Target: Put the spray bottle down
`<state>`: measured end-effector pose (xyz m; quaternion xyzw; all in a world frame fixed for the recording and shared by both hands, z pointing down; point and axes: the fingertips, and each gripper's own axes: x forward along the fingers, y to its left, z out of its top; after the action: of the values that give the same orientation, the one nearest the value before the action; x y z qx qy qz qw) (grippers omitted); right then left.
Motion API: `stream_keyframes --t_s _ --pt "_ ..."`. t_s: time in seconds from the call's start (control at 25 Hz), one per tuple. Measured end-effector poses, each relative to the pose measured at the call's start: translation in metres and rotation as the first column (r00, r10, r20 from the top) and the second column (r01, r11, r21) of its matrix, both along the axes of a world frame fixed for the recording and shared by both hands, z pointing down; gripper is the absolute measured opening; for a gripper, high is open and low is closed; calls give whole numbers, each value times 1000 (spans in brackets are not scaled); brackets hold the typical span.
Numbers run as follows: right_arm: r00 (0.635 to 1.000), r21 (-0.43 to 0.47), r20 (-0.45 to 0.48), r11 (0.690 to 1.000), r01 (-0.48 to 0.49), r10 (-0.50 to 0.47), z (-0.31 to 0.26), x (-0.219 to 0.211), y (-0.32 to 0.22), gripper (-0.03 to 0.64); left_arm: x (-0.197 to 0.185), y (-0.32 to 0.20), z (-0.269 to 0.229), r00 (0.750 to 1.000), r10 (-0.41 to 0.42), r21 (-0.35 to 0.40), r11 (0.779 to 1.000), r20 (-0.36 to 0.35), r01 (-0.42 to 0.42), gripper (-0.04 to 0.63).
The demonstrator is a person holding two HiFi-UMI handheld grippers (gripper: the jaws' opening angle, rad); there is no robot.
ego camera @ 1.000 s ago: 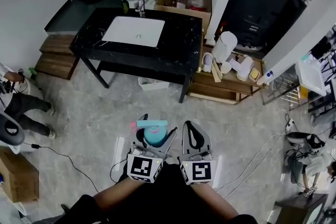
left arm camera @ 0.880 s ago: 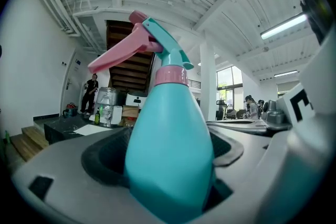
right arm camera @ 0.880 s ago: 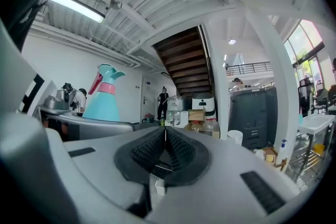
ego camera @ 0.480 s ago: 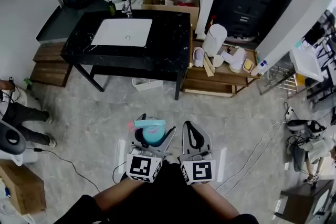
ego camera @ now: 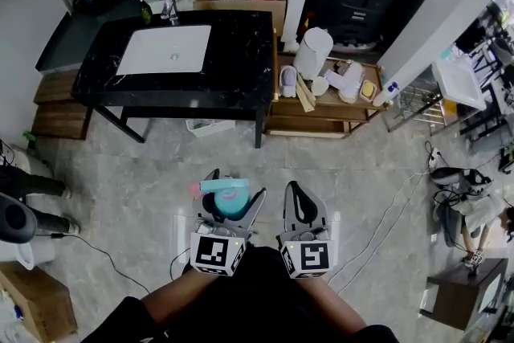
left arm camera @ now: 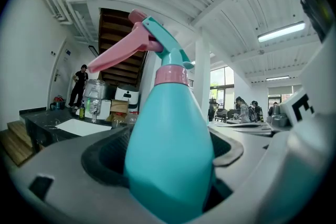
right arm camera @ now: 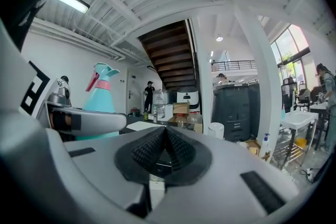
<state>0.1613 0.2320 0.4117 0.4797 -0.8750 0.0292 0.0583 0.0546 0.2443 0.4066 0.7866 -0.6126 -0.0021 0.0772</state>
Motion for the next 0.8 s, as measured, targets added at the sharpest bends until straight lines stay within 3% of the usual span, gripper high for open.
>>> stream_keyframes --t_s 0.16,0.4,0.6,0.8 --pt "1000 7 -12 1000 10 -10 0 -14 -22 17 -22 -23 4 999 -30 -23 999 -36 29 437" --pt "1000 -2 0 1000 23 -23 0 -36 -66 16 -50 -68 0 998 -62 -12 998 -30 62 437" --pt "1000 -17 6 1000 -22 22 -1 -49 -110 17 -66 -106 -4 998 -51 -11 999 -27 50 437" --pt "1000 -19 -20 1000 12 -12 -5 -79 -149 17 -86 -144 -7 999 -32 -20 999 -21 31 437"
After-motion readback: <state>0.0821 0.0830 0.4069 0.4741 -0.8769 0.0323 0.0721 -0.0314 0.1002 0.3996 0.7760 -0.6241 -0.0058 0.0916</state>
